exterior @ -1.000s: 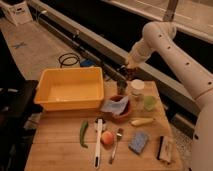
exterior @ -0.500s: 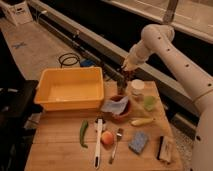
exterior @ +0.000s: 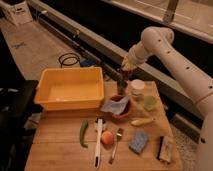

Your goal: Place grapes in metal cup

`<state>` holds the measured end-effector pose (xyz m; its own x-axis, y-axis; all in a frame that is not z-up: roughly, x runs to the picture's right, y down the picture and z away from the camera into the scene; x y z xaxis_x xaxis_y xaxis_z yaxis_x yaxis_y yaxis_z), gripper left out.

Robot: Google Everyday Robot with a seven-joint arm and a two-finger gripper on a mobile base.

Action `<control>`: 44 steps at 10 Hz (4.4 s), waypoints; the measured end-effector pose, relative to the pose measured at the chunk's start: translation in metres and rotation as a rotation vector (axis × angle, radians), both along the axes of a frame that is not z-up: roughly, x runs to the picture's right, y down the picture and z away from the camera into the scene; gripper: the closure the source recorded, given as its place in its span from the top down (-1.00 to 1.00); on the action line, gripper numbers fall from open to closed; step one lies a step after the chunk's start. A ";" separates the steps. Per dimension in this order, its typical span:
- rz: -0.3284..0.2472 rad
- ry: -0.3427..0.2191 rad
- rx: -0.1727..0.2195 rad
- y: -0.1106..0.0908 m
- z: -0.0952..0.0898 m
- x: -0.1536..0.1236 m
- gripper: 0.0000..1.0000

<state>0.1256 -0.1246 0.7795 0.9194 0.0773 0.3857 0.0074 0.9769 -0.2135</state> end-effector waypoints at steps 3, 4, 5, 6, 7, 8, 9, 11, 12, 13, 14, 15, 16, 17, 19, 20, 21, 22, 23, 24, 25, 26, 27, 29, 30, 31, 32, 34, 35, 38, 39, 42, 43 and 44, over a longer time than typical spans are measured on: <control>0.037 -0.041 0.040 -0.002 0.007 -0.015 -1.00; 0.043 -0.048 0.041 0.000 0.011 -0.018 -1.00; 0.045 -0.053 0.040 0.002 0.014 -0.021 -1.00; 0.045 -0.061 0.035 0.004 0.017 -0.025 -1.00; 0.045 -0.070 0.026 0.008 0.022 -0.031 -1.00; 0.044 -0.078 0.016 0.011 0.027 -0.036 -1.00; 0.042 -0.085 0.008 0.014 0.031 -0.039 -1.00; 0.036 -0.090 -0.013 0.020 0.040 -0.044 -1.00; 0.035 -0.088 -0.021 0.023 0.045 -0.044 -1.00; 0.035 -0.085 -0.026 0.025 0.049 -0.044 -1.00; 0.037 -0.076 -0.034 0.027 0.055 -0.042 -1.00; 0.039 -0.065 -0.041 0.029 0.060 -0.040 -1.00; 0.043 -0.054 -0.046 0.031 0.064 -0.038 -1.00; 0.050 -0.044 -0.051 0.033 0.069 -0.035 -1.00; 0.061 -0.028 -0.063 0.035 0.076 -0.028 -1.00; 0.065 -0.020 -0.071 0.037 0.079 -0.027 -1.00; 0.069 -0.013 -0.076 0.037 0.082 -0.026 -1.00; 0.073 -0.004 -0.079 0.036 0.085 -0.022 -1.00; 0.077 0.004 -0.082 0.037 0.086 -0.018 -1.00; 0.083 0.017 -0.089 0.037 0.091 -0.015 -1.00; 0.086 0.025 -0.095 0.037 0.093 -0.014 -1.00; 0.091 0.032 -0.101 0.038 0.096 -0.012 -1.00; 0.098 0.042 -0.108 0.038 0.099 -0.009 -1.00; 0.111 0.060 -0.126 0.040 0.105 -0.003 -0.82; 0.113 0.064 -0.134 0.042 0.106 -0.004 -0.65; 0.118 0.068 -0.142 0.043 0.108 -0.004 -0.42; 0.122 0.071 -0.148 0.046 0.109 -0.002 -0.20; 0.127 0.073 -0.163 0.051 0.109 0.000 0.22; 0.128 0.074 -0.169 0.053 0.110 0.000 0.38; 0.132 0.076 -0.177 0.054 0.110 0.000 0.60; 0.135 0.080 -0.177 0.054 0.110 0.003 0.60; 0.142 0.094 -0.156 0.044 0.106 0.010 0.60; 0.143 0.098 -0.142 0.038 0.103 0.011 0.60; 0.151 0.112 -0.111 0.023 0.093 0.018 0.60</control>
<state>0.1437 -0.1014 0.8721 0.9307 0.2539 0.2635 -0.1672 0.9356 -0.3109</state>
